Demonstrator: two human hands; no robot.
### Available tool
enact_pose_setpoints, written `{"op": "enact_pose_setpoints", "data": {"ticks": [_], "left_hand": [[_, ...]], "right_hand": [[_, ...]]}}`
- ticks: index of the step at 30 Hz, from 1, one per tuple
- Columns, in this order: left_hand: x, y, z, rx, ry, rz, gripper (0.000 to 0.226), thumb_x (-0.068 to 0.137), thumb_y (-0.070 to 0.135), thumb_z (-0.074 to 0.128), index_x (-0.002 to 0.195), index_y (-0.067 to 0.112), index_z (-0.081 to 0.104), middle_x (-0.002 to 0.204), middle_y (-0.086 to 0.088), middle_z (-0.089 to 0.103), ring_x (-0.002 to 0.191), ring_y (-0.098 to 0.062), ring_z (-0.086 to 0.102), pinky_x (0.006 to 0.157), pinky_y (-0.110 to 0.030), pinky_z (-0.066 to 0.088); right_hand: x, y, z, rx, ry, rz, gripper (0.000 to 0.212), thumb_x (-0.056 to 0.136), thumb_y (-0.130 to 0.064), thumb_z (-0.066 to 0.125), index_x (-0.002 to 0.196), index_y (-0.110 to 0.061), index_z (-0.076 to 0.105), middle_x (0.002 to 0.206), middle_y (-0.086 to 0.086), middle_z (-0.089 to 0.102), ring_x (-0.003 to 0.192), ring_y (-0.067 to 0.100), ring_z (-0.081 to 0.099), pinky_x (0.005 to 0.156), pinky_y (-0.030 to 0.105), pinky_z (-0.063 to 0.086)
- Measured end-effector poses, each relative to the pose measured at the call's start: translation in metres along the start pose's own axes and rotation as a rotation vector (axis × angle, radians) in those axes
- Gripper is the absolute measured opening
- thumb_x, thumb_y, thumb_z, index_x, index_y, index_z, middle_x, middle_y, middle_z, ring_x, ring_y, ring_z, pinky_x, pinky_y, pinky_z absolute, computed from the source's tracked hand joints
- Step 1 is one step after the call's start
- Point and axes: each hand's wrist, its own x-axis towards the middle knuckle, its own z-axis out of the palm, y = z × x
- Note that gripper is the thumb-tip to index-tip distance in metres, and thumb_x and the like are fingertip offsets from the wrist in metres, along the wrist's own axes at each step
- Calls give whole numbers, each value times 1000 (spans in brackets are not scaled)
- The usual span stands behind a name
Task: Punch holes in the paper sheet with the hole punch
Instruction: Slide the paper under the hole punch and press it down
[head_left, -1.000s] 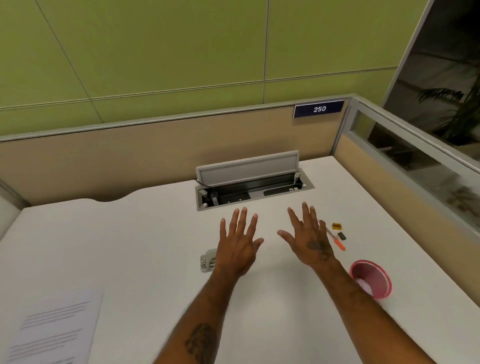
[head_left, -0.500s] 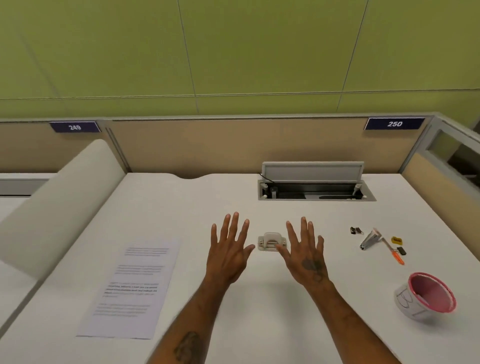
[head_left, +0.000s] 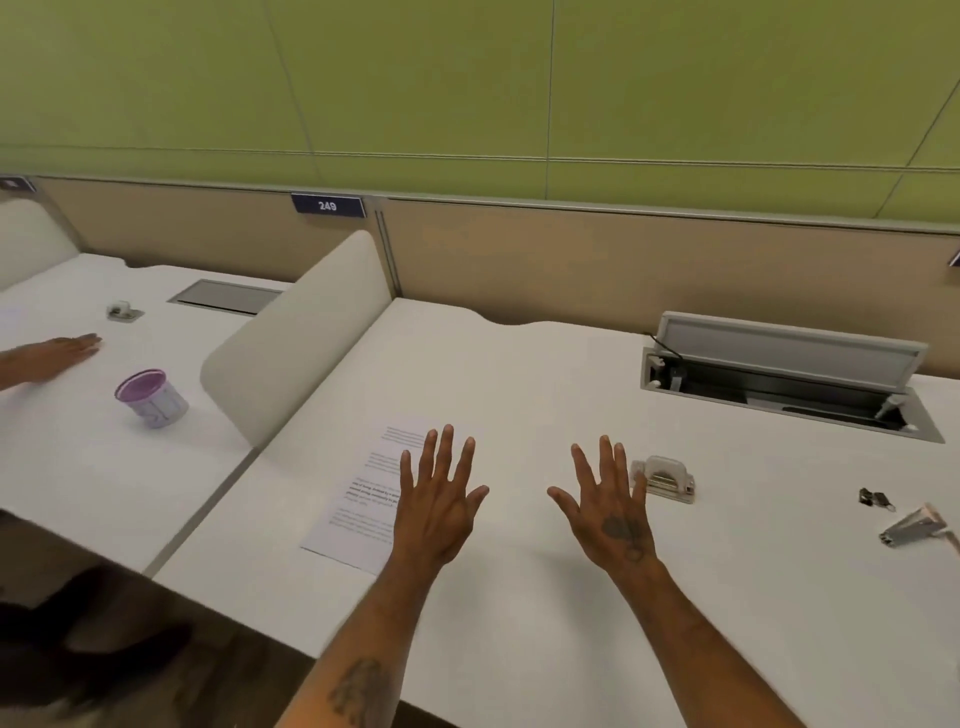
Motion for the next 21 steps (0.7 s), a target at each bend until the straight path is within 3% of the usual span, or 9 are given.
{"op": "enact_pose_setpoints", "data": {"ticks": [5, 11, 16, 19, 21], "left_hand": [[-5, -64, 9, 11, -33, -57, 66, 98, 54, 22, 155, 21, 21, 164, -10, 12, 151, -32, 12, 118, -59, 13], [-1, -139, 35, 0, -73, -42, 70, 96, 58, 14, 156, 21, 15, 164, -10, 8, 151, -32, 7, 120, -58, 12], [10, -186, 49, -13, -121, -12, 71, 96, 59, 16, 155, 20, 16, 164, -11, 9, 151, -33, 7, 120, -58, 11], [16, -204, 56, -17, -143, 7, 74, 94, 60, 12, 155, 18, 18, 164, -12, 10, 151, -33, 9, 120, -56, 12], [19, -211, 59, -45, -148, -1, 77, 93, 59, 11, 153, 12, 28, 161, -15, 21, 149, -34, 19, 117, -56, 19]], "right_hand": [[11, -57, 21, 13, -30, -33, 74, 92, -67, 17, 155, -27, 7, 164, 11, -4, 151, 28, -6, 119, 54, 8], [26, -125, 59, 10, -70, 4, 96, 76, -73, -23, 154, -27, 8, 163, 12, 1, 151, 30, -1, 118, 55, 12], [31, -174, 81, 35, -88, 62, 97, 80, -73, -17, 153, -22, 23, 161, 16, 15, 149, 35, 13, 115, 59, 19], [32, -193, 91, 30, -107, 87, 95, 79, -73, -16, 154, -24, 14, 162, 14, 7, 150, 33, 5, 117, 57, 12], [32, -202, 98, 32, -128, 118, 83, 86, -70, -1, 154, -24, 9, 163, 13, 1, 151, 31, -1, 118, 54, 9]]}}
